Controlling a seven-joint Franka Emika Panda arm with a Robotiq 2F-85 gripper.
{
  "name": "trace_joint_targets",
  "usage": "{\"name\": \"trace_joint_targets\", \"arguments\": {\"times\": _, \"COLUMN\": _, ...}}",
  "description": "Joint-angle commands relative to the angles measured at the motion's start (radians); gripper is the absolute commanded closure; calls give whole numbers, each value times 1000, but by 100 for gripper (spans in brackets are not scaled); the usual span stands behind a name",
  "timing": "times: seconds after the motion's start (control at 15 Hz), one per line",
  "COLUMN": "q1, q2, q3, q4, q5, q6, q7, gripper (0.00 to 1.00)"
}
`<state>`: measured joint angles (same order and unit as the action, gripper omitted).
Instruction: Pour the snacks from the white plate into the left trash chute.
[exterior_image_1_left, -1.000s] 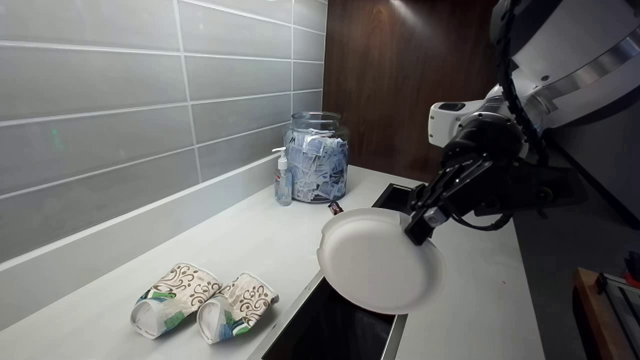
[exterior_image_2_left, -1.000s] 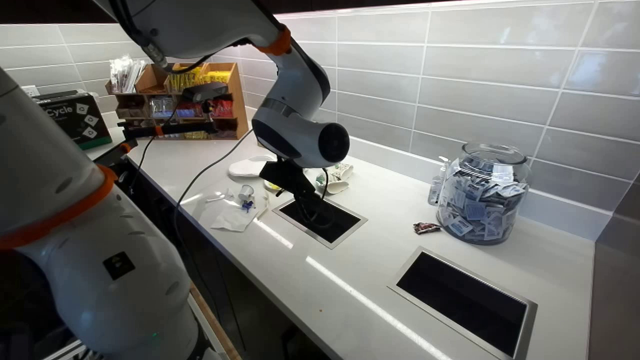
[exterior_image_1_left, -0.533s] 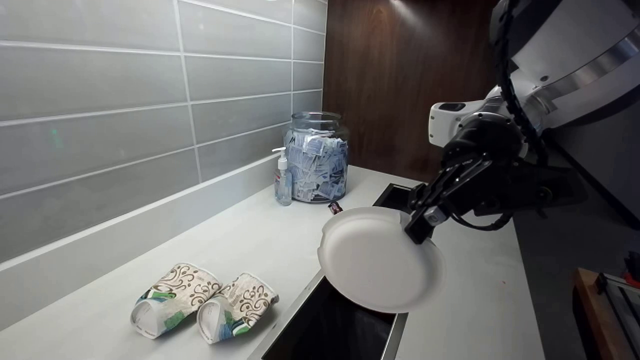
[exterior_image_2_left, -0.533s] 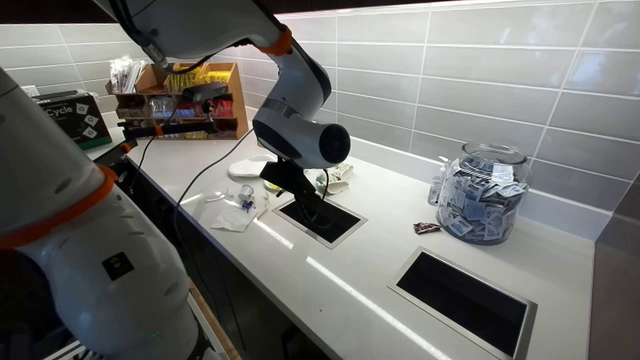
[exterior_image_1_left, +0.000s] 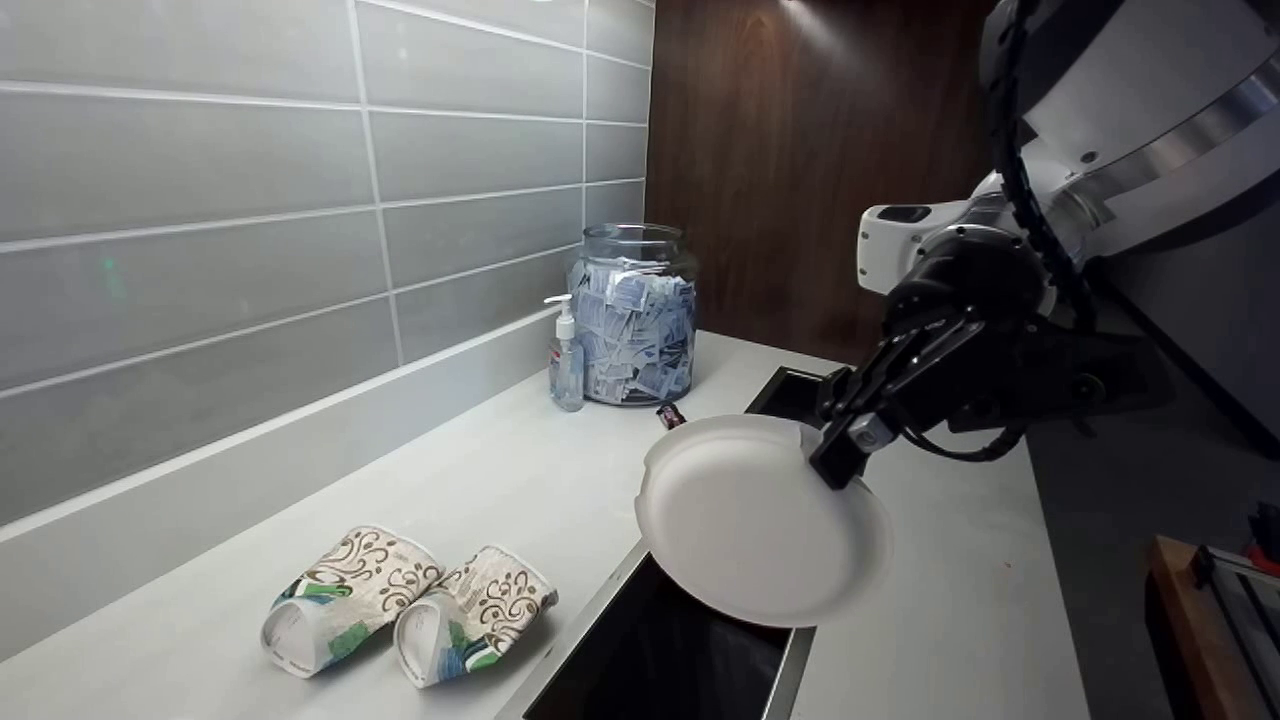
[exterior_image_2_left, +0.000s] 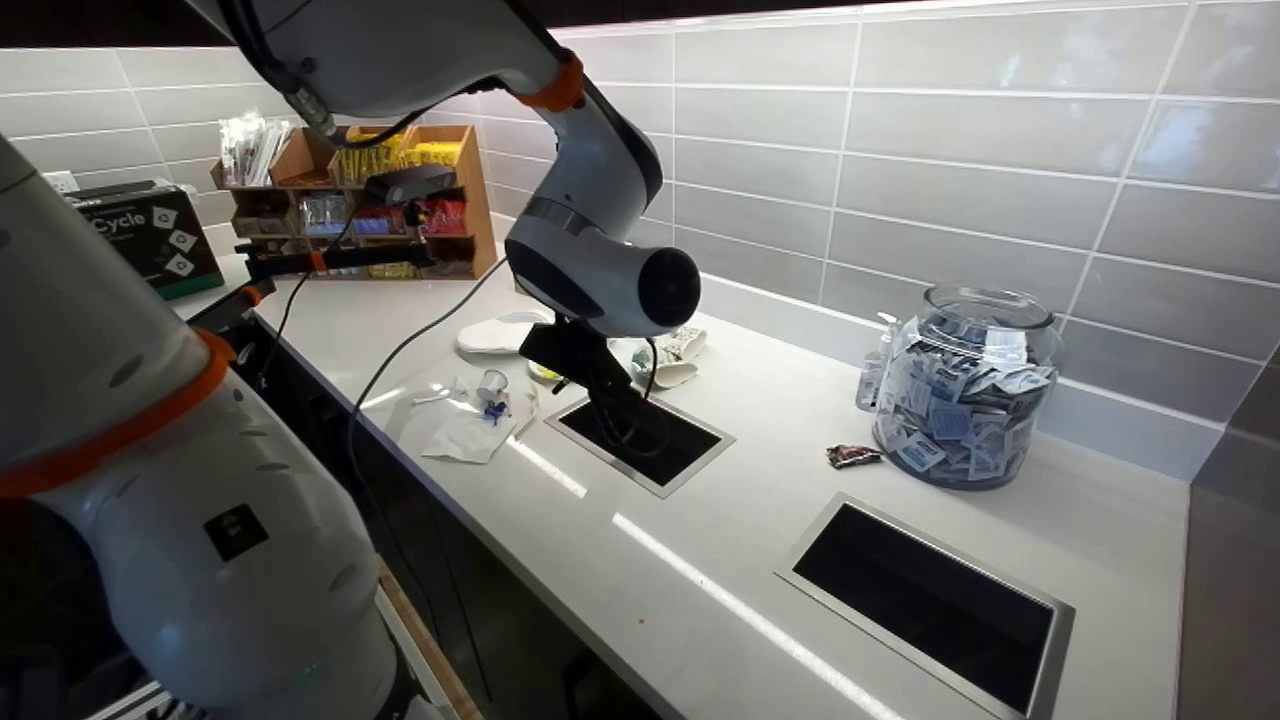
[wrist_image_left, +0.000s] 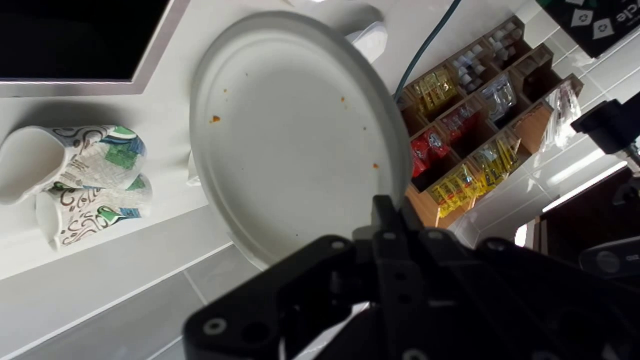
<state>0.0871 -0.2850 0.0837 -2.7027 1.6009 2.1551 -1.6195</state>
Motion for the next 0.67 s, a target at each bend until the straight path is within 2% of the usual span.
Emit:
{"name": "trace_joint_targets", "arguments": {"times": 0.0, "q1": -13, "q2": -9, "q3": 16, "q4": -12, "q5": -5, "q6": -8, "q7": 6, "gripper": 99}}
{"name": "trace_joint_targets", "arguments": {"times": 0.13, "q1": 7, "q2": -7, "q3": 77, "q4": -3, "q5": -53, "q6": 117, "q7": 57, "gripper": 99}}
{"name": "trace_joint_targets", "arguments": {"times": 0.4, "q1": 62, "q2": 5, "q3": 206, "q4": -3, "q5": -47, "q6": 411, "q7": 111, "gripper": 99}}
{"name": "trace_joint_targets", "arguments": {"times": 0.6, "q1": 97, "q2": 26, "q3": 312, "q4": -9, "q5": -83, "q6": 625, "q7": 184, "gripper": 99}}
